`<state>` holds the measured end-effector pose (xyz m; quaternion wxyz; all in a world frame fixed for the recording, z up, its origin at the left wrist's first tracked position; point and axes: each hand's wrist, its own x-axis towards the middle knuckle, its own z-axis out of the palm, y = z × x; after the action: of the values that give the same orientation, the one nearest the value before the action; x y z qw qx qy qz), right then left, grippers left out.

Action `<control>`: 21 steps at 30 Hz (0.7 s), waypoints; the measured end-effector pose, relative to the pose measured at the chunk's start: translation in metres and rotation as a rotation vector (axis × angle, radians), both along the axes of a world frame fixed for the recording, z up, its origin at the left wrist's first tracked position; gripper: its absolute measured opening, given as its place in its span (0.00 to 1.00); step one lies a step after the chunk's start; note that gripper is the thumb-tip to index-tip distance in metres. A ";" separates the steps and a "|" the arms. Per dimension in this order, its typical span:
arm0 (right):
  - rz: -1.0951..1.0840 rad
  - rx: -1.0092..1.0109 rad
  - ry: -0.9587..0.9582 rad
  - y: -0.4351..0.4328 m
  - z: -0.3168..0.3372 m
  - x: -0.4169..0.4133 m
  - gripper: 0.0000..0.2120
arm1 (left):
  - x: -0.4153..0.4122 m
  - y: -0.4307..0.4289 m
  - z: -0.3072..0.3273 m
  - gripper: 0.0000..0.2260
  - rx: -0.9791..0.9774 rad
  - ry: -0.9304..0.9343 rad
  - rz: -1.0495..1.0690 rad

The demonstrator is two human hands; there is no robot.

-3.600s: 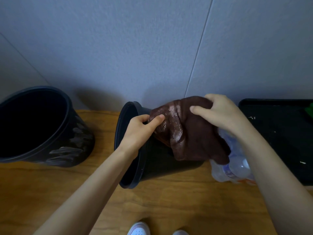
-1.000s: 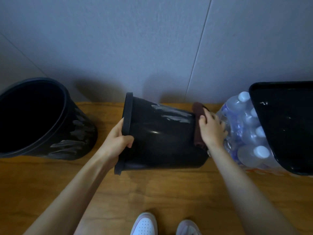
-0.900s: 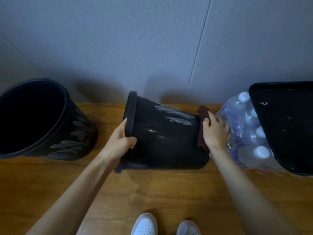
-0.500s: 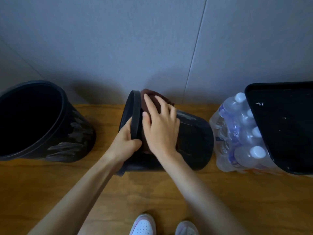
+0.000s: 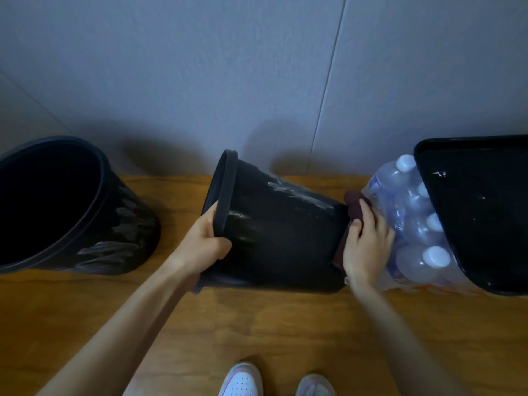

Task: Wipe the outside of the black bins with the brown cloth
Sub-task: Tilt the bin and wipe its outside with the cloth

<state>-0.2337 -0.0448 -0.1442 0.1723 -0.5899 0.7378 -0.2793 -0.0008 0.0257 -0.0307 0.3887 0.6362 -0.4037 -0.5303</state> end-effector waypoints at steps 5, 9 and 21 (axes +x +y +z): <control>0.120 -0.261 0.053 0.048 0.004 0.051 0.21 | -0.004 -0.004 0.007 0.27 0.107 0.082 0.018; 0.304 -0.328 0.149 0.053 -0.001 0.050 0.23 | 0.003 -0.008 0.004 0.26 0.199 0.116 0.022; 0.271 -0.126 0.140 -0.008 -0.001 -0.009 0.19 | 0.008 -0.011 -0.002 0.26 0.212 0.132 0.066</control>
<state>-0.2424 -0.0526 -0.1449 0.1192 -0.7116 0.6427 -0.2576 0.0067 0.0147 -0.0328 0.3624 0.6503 -0.2977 -0.5976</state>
